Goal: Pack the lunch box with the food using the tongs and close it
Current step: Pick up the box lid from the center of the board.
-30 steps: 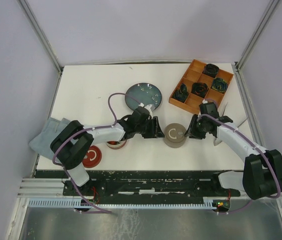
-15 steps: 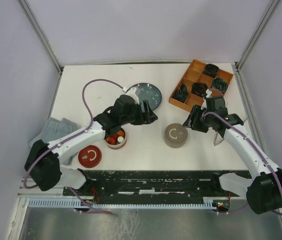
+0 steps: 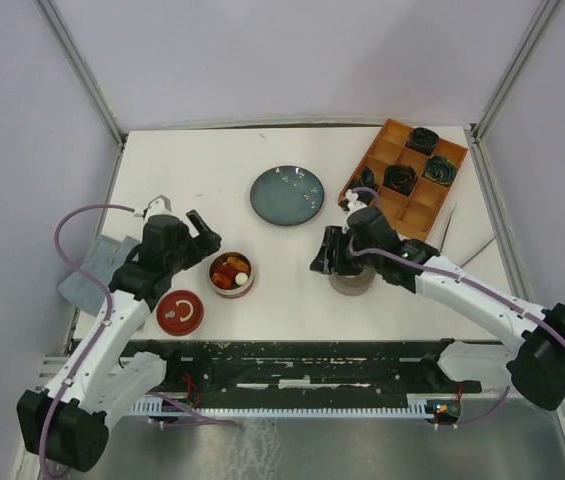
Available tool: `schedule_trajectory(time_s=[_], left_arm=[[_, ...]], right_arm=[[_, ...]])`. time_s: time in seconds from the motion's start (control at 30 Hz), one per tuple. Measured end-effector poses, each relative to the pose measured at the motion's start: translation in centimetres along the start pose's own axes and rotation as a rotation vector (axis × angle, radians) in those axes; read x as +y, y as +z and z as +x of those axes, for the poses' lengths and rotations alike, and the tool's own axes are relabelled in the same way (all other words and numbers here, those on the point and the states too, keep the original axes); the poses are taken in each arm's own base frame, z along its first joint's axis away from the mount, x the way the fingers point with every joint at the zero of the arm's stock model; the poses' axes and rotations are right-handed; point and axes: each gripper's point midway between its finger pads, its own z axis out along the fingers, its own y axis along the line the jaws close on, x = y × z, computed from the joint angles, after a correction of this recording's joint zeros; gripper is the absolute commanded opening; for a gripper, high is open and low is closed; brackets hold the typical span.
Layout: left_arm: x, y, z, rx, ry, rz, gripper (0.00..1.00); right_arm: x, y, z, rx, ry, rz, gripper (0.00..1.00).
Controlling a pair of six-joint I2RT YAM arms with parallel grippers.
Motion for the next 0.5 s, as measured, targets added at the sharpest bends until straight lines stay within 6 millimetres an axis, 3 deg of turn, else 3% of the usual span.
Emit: schedule_trajectory(time_s=[0.17,0.3,0.4,0.5], left_arm=[[5.5,-0.9,1.2,-0.010,-0.087,-0.175,0.99],[8.8,-1.7,1.6,-0.050,-0.152,-0.286,0.99],[10.0,-1.9,0.9,-0.076,-0.160,-0.347,0.99],[10.2,-2.0,0.1,-0.085,-0.159,-0.378,0.99]], right_arm=[[5.2,2.0,2.8,-0.070,-0.042,-0.076,0.56],[9.0,5.0,7.0,-0.064,-0.095,-0.120,0.57],[10.6,7.5,10.6,-0.034,-0.128,-0.124,0.58],[11.9,9.4,12.6,-0.028,-0.145,-0.118,0.59]])
